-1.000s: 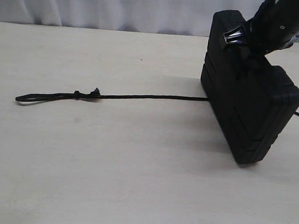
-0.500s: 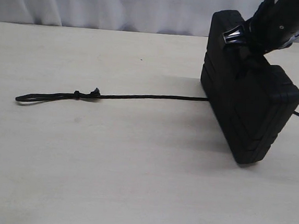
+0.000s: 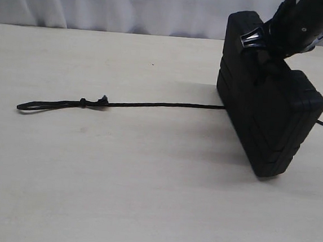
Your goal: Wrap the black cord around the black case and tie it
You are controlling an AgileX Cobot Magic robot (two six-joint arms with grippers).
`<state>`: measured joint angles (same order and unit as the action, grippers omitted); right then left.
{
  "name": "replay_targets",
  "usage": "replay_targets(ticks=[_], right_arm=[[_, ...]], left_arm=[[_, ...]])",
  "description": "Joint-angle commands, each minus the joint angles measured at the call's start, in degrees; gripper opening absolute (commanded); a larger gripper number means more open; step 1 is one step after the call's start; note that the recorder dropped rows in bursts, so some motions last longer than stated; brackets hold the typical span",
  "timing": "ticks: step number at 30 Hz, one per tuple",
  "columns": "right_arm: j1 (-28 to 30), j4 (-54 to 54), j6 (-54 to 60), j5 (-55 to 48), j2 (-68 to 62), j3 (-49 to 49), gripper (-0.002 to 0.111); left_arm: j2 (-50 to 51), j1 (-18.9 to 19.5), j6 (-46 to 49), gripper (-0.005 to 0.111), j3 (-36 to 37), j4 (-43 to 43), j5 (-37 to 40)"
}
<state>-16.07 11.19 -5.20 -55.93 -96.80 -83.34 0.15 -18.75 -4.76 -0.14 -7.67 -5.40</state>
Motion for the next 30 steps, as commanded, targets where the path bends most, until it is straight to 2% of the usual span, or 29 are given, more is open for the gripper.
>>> replay_targets(ticks=[1,3,7,13,16,21,24,30], right_arm=[[0.20,-0.22,0.50,0.64,0.54,0.22,0.029],[0.20,-0.22,0.50,0.48,0.54,0.22,0.029],[0.20,-0.22,0.50,0.38,0.54,0.22,0.029],[0.20,-0.22,0.50,0.04,0.54,0.22,0.029],[0.20,-0.22,0.50,0.04,0.54,0.22,0.029],[0.20,-0.22,0.50,0.04,0.54,0.22,0.029],[0.20,-0.46,0.50,0.01,0.54,0.22,0.029],[0.20,-0.44,0.50,-0.11,0.54,0.22,0.029]], left_arm=[[-0.15,0.10,-3.30,0.000,0.14,-4.10,-17.83],[-0.15,0.10,-2.71,0.000,-1.87,-4.95,-18.18],[8.80,0.10,-0.50,0.000,-12.58,-4.95,-6.48],[36.58,0.10,8.38,0.000,-33.35,-4.95,14.06],[52.21,0.10,10.52,0.000,-45.62,-3.98,27.34],[78.02,0.10,12.12,0.000,-63.46,8.43,49.56],[88.69,0.10,16.26,0.000,-68.04,11.46,53.25],[102.99,0.10,22.37,0.002,-68.59,13.46,51.32]])
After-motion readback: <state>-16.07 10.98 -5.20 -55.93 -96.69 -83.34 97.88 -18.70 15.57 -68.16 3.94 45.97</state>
